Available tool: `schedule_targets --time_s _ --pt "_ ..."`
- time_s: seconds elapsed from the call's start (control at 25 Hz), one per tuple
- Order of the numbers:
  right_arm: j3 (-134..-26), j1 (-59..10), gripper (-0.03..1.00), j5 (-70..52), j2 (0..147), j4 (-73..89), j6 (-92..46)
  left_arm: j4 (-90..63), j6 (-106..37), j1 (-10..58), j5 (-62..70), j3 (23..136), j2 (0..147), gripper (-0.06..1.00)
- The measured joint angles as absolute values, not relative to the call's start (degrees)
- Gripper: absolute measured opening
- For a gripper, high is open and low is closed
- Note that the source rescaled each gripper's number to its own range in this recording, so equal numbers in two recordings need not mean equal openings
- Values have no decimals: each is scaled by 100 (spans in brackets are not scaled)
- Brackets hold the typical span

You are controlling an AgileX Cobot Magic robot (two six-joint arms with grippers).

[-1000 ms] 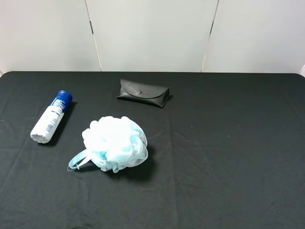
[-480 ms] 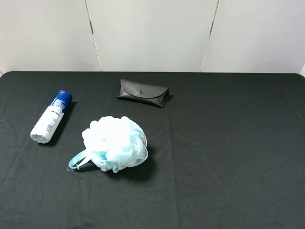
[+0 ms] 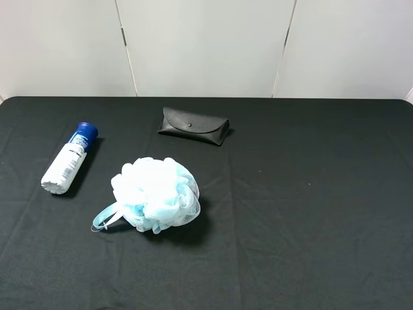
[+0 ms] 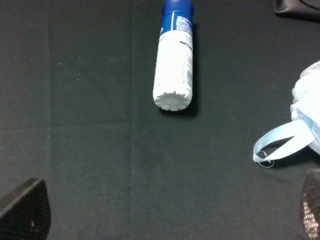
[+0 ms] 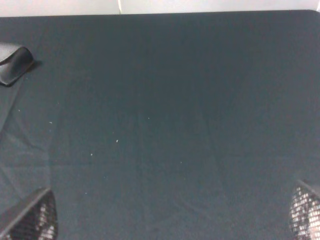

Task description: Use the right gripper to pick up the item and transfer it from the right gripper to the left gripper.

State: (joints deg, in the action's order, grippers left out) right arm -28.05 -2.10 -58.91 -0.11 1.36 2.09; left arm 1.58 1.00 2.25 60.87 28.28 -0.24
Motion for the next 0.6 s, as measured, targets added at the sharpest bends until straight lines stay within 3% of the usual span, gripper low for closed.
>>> schedule_targets --time_s 0.6 --pt "-2805 -210 100 -5891 -11 136 209 140 77 225 6087 2828 -24 100"
